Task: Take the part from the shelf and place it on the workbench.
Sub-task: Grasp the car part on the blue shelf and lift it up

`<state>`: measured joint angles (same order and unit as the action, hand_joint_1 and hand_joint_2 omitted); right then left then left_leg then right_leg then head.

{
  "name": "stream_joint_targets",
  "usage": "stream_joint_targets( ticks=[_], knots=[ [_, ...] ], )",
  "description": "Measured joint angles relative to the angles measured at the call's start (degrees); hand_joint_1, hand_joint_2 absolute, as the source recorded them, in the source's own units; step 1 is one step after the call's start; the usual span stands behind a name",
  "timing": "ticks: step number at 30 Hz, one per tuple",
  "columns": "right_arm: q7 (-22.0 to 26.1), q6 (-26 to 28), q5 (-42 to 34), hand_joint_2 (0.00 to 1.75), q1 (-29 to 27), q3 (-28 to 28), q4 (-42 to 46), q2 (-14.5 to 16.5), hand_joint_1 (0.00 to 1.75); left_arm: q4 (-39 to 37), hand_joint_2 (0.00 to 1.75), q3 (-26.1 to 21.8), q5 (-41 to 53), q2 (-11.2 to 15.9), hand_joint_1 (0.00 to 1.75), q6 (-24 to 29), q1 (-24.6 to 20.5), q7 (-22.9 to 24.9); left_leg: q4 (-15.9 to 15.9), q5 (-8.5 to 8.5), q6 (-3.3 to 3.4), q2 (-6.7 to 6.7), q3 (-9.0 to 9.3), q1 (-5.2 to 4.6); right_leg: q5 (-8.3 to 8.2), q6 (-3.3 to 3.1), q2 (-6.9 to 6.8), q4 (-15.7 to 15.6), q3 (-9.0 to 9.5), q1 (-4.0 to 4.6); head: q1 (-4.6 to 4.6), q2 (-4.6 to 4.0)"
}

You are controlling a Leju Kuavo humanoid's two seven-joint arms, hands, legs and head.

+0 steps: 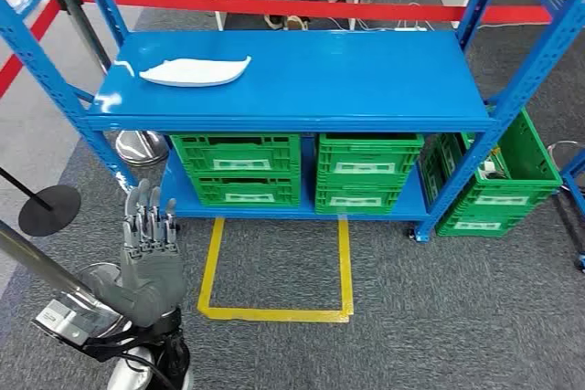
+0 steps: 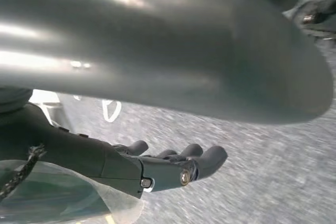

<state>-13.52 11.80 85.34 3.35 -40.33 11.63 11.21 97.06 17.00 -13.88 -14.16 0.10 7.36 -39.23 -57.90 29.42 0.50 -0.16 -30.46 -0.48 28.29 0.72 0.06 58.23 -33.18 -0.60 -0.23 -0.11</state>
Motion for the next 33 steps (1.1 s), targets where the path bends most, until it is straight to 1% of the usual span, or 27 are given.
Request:
stream_joint_targets(
  ticks=[2, 3, 5, 6, 7, 8, 9, 10, 11, 12, 13, 14, 15, 17, 18, 19, 21, 22, 23, 24, 26, 27, 28, 30, 31, 32, 33],
  knots=[
    [0.01, 0.0, 0.01, 0.0, -0.02, -0.01, 0.0, 0.0, 0.0, 0.02, 0.0, 0.0, -0.01, 0.02, 0.0, 0.07, -0.02, 0.01, -1.17, 0.91, -0.39, 0.01, -0.38, 0.06, 0.01, -0.32, -0.07, -0.14, 0.21, -0.17, -0.2, 0.0],
    [0.01, 0.0, 0.02, 0.0, 0.0, -0.02, 0.0, 0.0, 0.0, 0.02, 0.0, -0.01, -0.01, 0.03, 0.0, 0.13, -0.03, 0.02, -3.0, 2.05, -0.73, 0.01, -1.14, 0.15, 0.04, -0.61, -0.12, -0.26, 0.39, -0.32, -0.34, 0.0],
    [0.01, 0.0, 0.02, 0.0, 0.08, -0.02, 0.0, 0.0, 0.0, 0.02, 0.0, -0.03, -0.05, 0.08, 0.0, 0.26, 0.0, 0.08, -10.19, 5.37, -1.32, 0.02, -4.66, 0.43, 0.21, -1.04, -0.16, -0.28, 0.52, -0.35, -0.62, 0.0],
    [0.01, 0.0, 0.02, 0.0, 0.1, -0.02, 0.0, -0.01, 0.0, 0.01, 0.0, -0.04, -0.07, 0.1, 0.0, 0.3, 0.04, 0.11, -13.79, 6.65, -1.48, 0.02, -6.56, 0.55, 0.28, -1.14, -0.16, -0.28, 0.54, -0.35, -0.61, -0.01],
    [0.01, 0.0, 0.01, 0.0, 0.08, -0.02, 0.0, -0.01, 0.0, 0.01, 0.0, -0.05, -0.11, 0.12, 0.0, 0.32, 0.07, 0.15, -16.16, 6.97, -1.57, 0.02, -7.96, 0.64, 0.35, -1.19, -0.14, -0.27, 0.61, -0.34, -0.62, -0.01],
    [0.02, -0.01, 0.03, 0.0, 0.08, -0.02, 0.0, -0.02, 0.0, 0.01, 0.0, -0.06, -0.14, 0.13, 0.0, 0.17, 0.09, 0.16, -16.1, 5.94, -1.53, 0.02, -8.21, 0.68, 0.5, -1.18, -0.07, -0.27, 0.74, -0.34, -0.63, -0.02],
    [0.05, -0.04, 0.07, 0.0, 0.08, -0.02, 0.0, -0.02, 0.0, 0.01, 0.0, -0.03, -0.22, 0.14, 0.0, -0.13, 0.1, 0.09, -13.91, 3.9, -1.37, 0.02, -7.41, 0.7, 0.78, -1.12, 0.05, -0.3, 0.98, -0.33, -0.64, -0.02],
    [0.1, -0.1, 0.15, 0.0, 0.08, -0.02, 0.0, -0.02, 0.0, 0.01, 0.0, 0.0, -0.31, 0.14, 0.0, -0.59, 0.09, -0.06, -10.21, 1.38, -1.04, 0.04, -5.82, 0.65, 1.1, -1.02, 0.14, -0.35, 1.3, -0.32, -0.64, -0.02],
    [0.17, -0.18, 0.26, 0.0, 0.07, -0.02, 0.0, 0.0, 0.0, 0.01, 0.0, 0.04, -0.37, 0.15, 0.0, -1.12, 0.07, -0.25, -6.36, -0.21, -0.59, 0.14, -4.01, 0.5, 1.51, -0.83, 0.18, -0.38, 1.5, -0.26, -0.6, -0.02],
    [0.24, -0.26, 0.36, 0.0, 0.06, -0.02, 0.0, 0.02, 0.0, 0.02, 0.0, 0.08, -0.43, 0.16, 0.0, -1.55, 0.03, -0.47, -3.17, -0.78, -0.18, 0.24, -2.46, 0.32, 1.91, -0.51, 0.21, -0.44, 1.75, -0.23, -0.63, -0.02],
    [0.28, -0.36, 0.45, 0.0, 0.06, -0.02, 0.0, 0.04, 0.0, 0.03, 0.0, 0.13, -0.42, 0.15, 0.0, -1.89, 0.01, -0.62, -1.15, -0.53, 0.17, 0.3, -1.46, 0.12, 2.18, -0.1, 0.13, -0.64, 1.89, -0.22, -0.64, -0.02],
    [0.31, -0.43, 0.5, 0.0, 0.08, -0.02, 0.0, 0.07, 0.0, 0.07, 0.0, 0.16, -0.41, 0.15, 0.0, -2.07, 0.0, -0.72, -0.08, 0.16, 0.47, 0.26, -0.96, -0.02, 2.06, 0.39, 0.04, -0.55, 2.18, -0.23, -0.65, -0.02],
    [0.33, -0.49, 0.52, 0.0, 0.09, -0.02, 0.0, 0.08, 0.0, 0.1, 0.0, 0.2, -0.4, 0.15, 0.0, -2.19, 0.02, -0.78, 0.58, 0.42, 0.74, 0.12, -0.59, -0.04, 1.81, 0.9, -0.03, -0.56, 2.64, -0.29, -0.69, -0.01],
    [0.34, -0.58, 0.54, 0.0, 0.14, -0.02, 0.0, 0.09, 0.0, 0.17, 0.0, 0.26, -0.44, 0.12, 0.0, -2.18, 0.11, -0.82, 1.36, -0.14, 1.33, -0.05, 0.63, 0.17, 1.89, 1.65, -0.17, 0.2, 3.03, -0.42, -0.57, -0.01],
    [0.33, -0.61, 0.52, 0.0, 0.21, -0.03, 0.0, 0.09, 0.0, 0.18, 0.0, 0.27, -0.47, 0.1, 0.0, -2.1, 0.12, -0.79, 1.49, -0.33, 1.58, -0.03, 1.28, 0.27, 2.8, 1.89, -0.16, 1.37, 2.54, -0.45, -0.42, -0.01],
    [0.31, -0.62, 0.5, 0.0, 0.29, -0.04, 0.0, 0.09, 0.0, 0.19, 0.0, 0.26, -0.52, 0.08, 0.0, -1.96, 0.12, -0.73, 1.56, -0.39, 1.73, 0.01, 1.8, 0.34, 4.18, 2.05, -0.15, 3.75, 1.22, -0.49, -0.28, -0.01],
    [0.24, -0.59, 0.44, 0.0, 0.37, -0.07, 0.0, 0.08, 0.0, 0.18, 0.0, 0.18, -0.59, 0.08, 0.0, -1.7, 0.16, -0.61, 1.53, 0.23, 1.93, 0.02, 2.26, 0.29, 7.17, 2.24, -0.14, 10.66, -3.18, -0.47, -0.04, -0.01],
    [0.17, -0.55, 0.42, 0.0, 0.29, -0.09, 0.0, 0.07, 0.0, 0.17, 0.0, 0.13, -0.63, 0.08, 0.0, -1.56, 0.23, -0.55, 1.52, 0.64, 1.95, -0.03, 2.57, 0.27, 7.88, 2.29, -0.14, 13.29, -5.38, -0.46, 0.0, -0.02],
    [0.12, -0.51, 0.42, 0.0, 0.17, -0.11, 0.0, 0.07, 0.0, 0.17, 0.0, 0.09, -0.66, 0.08, 0.0, -1.39, 0.3, -0.46, 1.51, 1.15, 1.91, -0.11, 3.07, 0.25, 7.53, 2.3, -0.14, 14.13, -6.76, -0.45, 0.02, -0.02],
    [0.07, -0.46, 0.42, 0.0, 0.04, -0.15, 0.0, 0.07, 0.0, 0.16, 0.0, 0.05, -0.68, 0.08, 0.0, -1.22, 0.36, -0.38, 1.51, 1.74, 1.84, -0.19, 3.77, 0.24, 5.94, 2.27, -0.14, 12.82, -7.1, -0.45, 0.05, -0.02],
    [0.01, -0.4, 0.44, 0.0, -0.18, -0.21, 0.01, 0.07, 0.0, 0.16, 0.0, 0.02, -0.72, 0.06, 0.0, -0.94, 0.42, -0.24, 1.55, 3.21, 1.52, -0.21, 5.56, 0.24, 0.53, 1.91, -0.16, 6.36, -5.77, -0.39, 0.06, -0.02],
    [0.02, -0.38, 0.44, 0.0, -0.23, -0.22, -0.01, 0.07, 0.0, 0.15, 0.0, -0.01, -0.73, 0.07, 0.0, -0.9, 0.43, -0.21, 1.5, 3.88, 1.24, -0.19, 6.27, 0.21, -1.05, 1.59, -0.18, 3.58, -5.21, -0.25, 0.05, -0.02],
    [0.05, -0.35, 0.45, 0.0, -0.22, -0.24, -0.01, 0.07, 0.0, 0.14, 0.0, -0.03, -0.76, 0.07, 0.0, -0.86, 0.43, -0.17, 1.46, 4.51, 0.88, -0.13, 6.71, 0.17, -2.26, 1.09, -0.2, 2.06, -4.72, -0.1, 0.07, -0.01],
    [0.05, -0.28, 0.47, 0.0, -0.21, -0.25, -0.03, 0.05, 0.0, 0.15, 0.0, -0.08, -0.77, 0.08, 0.0, -0.83, 0.39, -0.11, 1.41, 5.14, 0.17, -0.06, 7.17, 0.12, -2.12, 0.11, -0.24, 1.9, -4.5, 0.2, -0.05, -0.01],
    [0.04, -0.25, 0.48, 0.0, -0.2, -0.26, -0.02, 0.05, 0.0, 0.16, 0.0, -0.08, -0.77, 0.08, 0.0, -0.82, 0.36, -0.09, 1.09, 5.21, -0.13, -0.02, 7.12, 0.14, -2.42, -0.28, -0.23, 1.91, -4.07, 0.12, -0.1, 0.01],
    [0.01, -0.22, 0.49, 0.0, -0.22, -0.27, -0.02, 0.05, 0.0, 0.18, 0.0, -0.08, -0.74, 0.09, 0.0, -0.82, 0.32, -0.1, -0.09, 4.98, -0.39, -0.01, 6.65, 0.17, -2.26, -0.52, -0.23, 1.63, -3.72, 0.02, -0.22, 0.01],
    [0.01, -0.2, 0.5, 0.0, -0.21, -0.27, -0.02, 0.05, 0.0, 0.19, 0.0, -0.09, -0.72, 0.09, 0.0, -0.82, 0.28, -0.1, -2.26, 4.89, -0.69, -0.01, 5.47, 0.23, -2.19, -0.71, -0.22, 1.28, -3.27, -0.1, -0.32, 0.01]
  ],
)
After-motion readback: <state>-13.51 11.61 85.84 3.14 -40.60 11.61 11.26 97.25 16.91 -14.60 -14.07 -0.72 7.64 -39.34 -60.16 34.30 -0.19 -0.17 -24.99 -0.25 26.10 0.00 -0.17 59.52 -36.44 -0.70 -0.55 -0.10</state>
